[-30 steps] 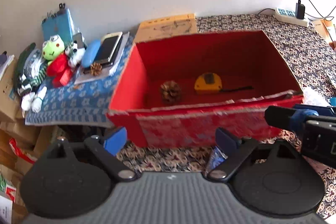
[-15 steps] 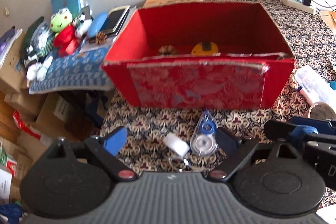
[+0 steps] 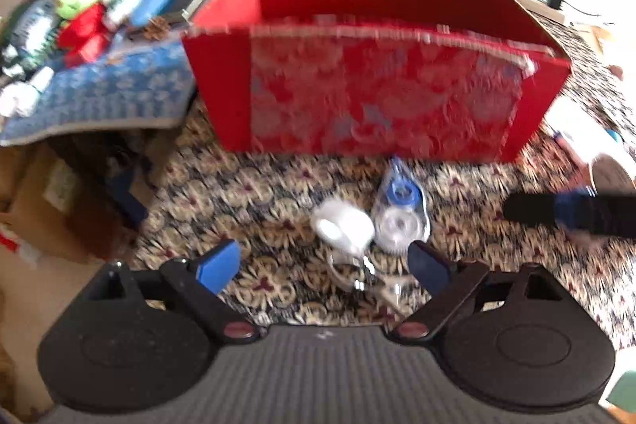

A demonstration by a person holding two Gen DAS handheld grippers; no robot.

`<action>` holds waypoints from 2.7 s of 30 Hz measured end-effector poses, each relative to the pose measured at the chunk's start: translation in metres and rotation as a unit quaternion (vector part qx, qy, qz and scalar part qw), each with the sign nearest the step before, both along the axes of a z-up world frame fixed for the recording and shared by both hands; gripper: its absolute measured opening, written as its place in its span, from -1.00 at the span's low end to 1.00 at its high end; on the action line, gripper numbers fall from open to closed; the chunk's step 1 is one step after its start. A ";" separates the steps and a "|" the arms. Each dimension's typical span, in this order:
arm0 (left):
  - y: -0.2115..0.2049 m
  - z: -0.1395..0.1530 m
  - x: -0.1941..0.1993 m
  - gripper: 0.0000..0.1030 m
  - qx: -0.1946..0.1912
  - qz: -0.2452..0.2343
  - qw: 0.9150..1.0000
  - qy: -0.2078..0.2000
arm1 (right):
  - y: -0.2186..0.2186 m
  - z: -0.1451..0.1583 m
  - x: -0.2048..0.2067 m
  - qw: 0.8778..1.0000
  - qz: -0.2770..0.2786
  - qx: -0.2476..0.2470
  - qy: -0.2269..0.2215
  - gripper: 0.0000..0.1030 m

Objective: Organize rigid objects
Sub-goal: 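Move the right tool back to the white tape roll, then close the right tool on the white tape roll, then lift the white tape roll with the right tool and carry it into the box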

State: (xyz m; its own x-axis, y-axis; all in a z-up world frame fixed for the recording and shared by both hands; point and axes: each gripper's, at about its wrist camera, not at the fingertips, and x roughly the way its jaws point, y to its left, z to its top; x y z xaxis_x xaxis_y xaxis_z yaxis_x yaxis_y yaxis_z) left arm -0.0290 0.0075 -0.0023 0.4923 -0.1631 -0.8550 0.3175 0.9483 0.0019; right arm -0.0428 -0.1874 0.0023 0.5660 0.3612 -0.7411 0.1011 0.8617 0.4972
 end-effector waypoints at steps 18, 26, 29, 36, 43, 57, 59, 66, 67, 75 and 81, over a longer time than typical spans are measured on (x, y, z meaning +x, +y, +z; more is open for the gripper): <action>0.013 -0.025 0.031 0.55 -0.087 -0.082 0.993 0.022 | 0.069 -0.020 0.061 0.989 0.146 0.019 -0.004 -0.59; 0.021 -0.042 0.056 -0.11 -0.126 -0.103 0.984 0.071 | 0.070 -0.038 0.076 0.990 0.135 0.026 0.035 -0.72; 0.022 -0.044 0.060 -0.17 -0.132 -0.111 0.982 0.074 | 0.069 -0.038 0.076 0.990 0.129 0.037 0.032 -0.90; 0.023 -0.022 0.059 -0.20 -0.145 -0.144 0.978 0.050 | 0.070 -0.016 0.073 0.992 0.118 0.032 0.007 -1.00; 0.012 0.044 0.055 -0.23 -0.179 -0.212 0.961 -0.011 | 0.049 0.046 0.055 0.994 0.087 0.015 -0.059 -1.00; -0.031 0.093 0.141 -0.25 -0.165 -0.210 0.960 -0.077 | 0.013 0.090 0.142 0.987 0.094 0.006 -0.130 -1.00; -0.033 0.079 0.161 -0.25 -0.156 -0.192 0.968 -0.050 | 0.013 0.076 0.163 0.989 0.107 0.021 -0.102 -1.00; -0.030 0.026 0.191 -0.24 -0.117 -0.121 0.984 0.050 | 0.025 0.024 0.211 0.985 0.157 0.067 0.020 -1.00; -0.030 0.021 0.193 -0.24 -0.107 -0.113 0.986 0.060 | 0.027 0.016 0.217 0.983 0.163 0.077 0.038 -1.00; -0.025 0.013 0.194 0.03 -0.056 -0.061 0.994 0.071 | 0.037 -0.020 0.243 0.966 0.193 0.123 0.121 -1.00; -0.027 0.015 0.184 0.11 -0.033 -0.054 0.997 0.049 | 0.029 -0.021 0.241 0.958 0.205 0.168 0.108 -0.90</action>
